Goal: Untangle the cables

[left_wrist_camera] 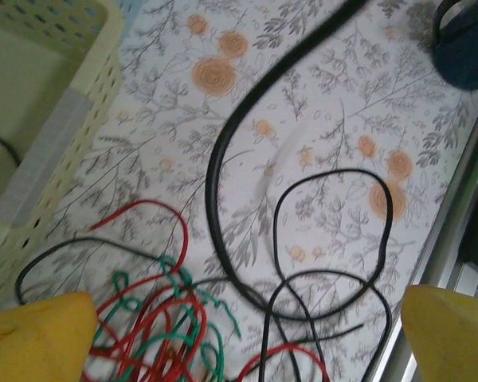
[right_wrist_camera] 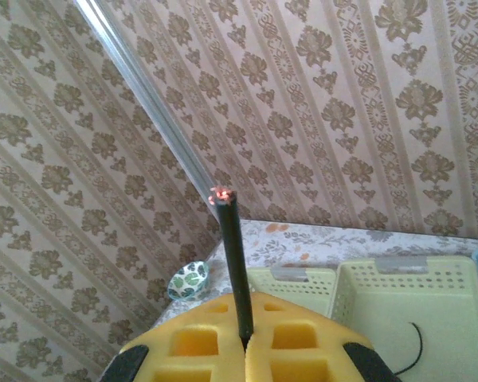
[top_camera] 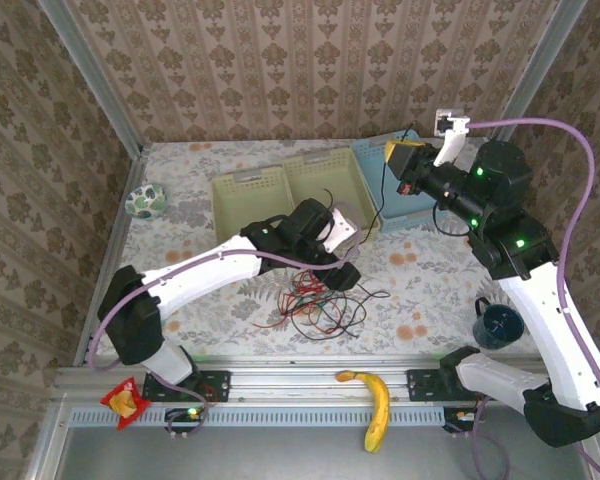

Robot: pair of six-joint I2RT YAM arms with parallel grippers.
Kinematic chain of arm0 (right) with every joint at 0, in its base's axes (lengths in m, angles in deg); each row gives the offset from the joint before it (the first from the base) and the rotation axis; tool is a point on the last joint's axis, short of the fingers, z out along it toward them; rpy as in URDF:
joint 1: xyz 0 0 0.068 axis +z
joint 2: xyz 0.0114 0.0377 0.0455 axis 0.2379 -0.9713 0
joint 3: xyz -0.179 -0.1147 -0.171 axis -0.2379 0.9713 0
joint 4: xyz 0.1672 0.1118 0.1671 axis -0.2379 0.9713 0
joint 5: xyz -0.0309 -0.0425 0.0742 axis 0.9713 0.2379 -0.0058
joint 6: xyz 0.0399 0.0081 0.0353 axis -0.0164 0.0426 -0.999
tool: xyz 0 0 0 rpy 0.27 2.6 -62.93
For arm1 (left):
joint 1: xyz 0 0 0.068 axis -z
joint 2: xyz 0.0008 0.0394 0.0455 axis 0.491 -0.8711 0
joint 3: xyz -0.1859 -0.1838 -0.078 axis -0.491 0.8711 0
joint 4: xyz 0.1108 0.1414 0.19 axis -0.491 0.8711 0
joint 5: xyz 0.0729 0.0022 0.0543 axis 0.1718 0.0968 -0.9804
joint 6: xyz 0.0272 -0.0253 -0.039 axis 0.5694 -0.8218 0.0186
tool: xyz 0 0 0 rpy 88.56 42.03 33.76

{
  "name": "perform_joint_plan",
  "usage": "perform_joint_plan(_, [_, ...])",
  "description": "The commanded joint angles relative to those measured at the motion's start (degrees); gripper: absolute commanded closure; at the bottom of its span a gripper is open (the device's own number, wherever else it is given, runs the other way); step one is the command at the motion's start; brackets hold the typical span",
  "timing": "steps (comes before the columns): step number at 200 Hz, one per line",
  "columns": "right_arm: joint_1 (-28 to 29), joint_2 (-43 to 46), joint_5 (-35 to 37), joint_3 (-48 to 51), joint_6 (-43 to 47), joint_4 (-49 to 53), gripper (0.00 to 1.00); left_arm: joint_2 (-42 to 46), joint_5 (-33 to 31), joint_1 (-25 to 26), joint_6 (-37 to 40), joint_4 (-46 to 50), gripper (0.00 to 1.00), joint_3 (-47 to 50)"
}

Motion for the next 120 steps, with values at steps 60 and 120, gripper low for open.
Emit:
perform_joint_plan(60, [-1.5,2.0,-1.2,-0.4,-2.1,-2.8,1.0,-6.0,4.5,-1.9,-6.4,-11.8,0.69,1.3])
perform_joint_plan(120, [-1.6,3.7,0.2,4.2,-0.2,1.2,0.72,-3.3,-7.1,-5.9,-16.8,-8.3,1.0,-4.6])
